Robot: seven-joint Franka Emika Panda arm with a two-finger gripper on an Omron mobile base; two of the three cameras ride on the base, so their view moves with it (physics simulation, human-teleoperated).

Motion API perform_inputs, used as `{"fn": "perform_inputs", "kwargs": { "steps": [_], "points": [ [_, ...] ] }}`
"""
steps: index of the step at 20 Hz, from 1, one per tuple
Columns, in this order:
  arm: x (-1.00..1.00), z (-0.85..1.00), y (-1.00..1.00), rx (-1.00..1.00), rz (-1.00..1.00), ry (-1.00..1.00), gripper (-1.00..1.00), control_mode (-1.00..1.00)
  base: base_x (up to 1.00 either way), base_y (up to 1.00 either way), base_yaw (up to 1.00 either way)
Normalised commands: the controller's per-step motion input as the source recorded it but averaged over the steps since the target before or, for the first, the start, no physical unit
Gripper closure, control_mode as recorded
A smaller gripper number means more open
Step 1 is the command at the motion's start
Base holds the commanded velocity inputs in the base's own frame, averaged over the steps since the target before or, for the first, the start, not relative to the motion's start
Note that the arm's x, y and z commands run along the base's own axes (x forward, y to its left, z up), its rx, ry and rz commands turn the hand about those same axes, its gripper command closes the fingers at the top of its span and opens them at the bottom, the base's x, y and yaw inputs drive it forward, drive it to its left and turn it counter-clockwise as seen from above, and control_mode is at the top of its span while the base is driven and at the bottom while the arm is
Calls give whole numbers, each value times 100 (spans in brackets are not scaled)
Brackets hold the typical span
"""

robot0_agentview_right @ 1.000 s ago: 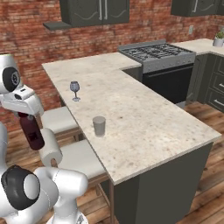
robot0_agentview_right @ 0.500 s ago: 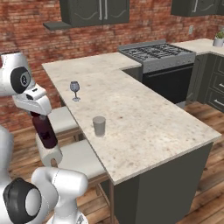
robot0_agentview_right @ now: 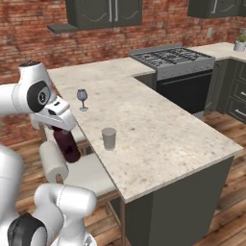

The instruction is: There is a wine glass and glass cup on the dining counter. Place the wine bottle next to the wine glass and the juice bottle next to the glass cup.

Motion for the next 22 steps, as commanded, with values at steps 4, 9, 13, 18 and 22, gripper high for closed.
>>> {"fn": "perform_inputs", "kwargs": {
  "steps": [4, 9, 13, 18, 22],
  "points": [
    [14, -1, -57, 0, 0, 0, 100, -100, 0, 0, 0],
    [14, 2, -50, 0, 0, 4, 100, -100, 0, 0, 0],
    [10, 0, -51, 0, 0, 1, 100, -100, 0, 0, 0],
    [9, 0, -49, 0, 0, -1, 100, -100, 0, 0, 0],
    [10, -3, -36, 0, 0, -6, 100, -100, 0, 0, 0]
  ]
}}
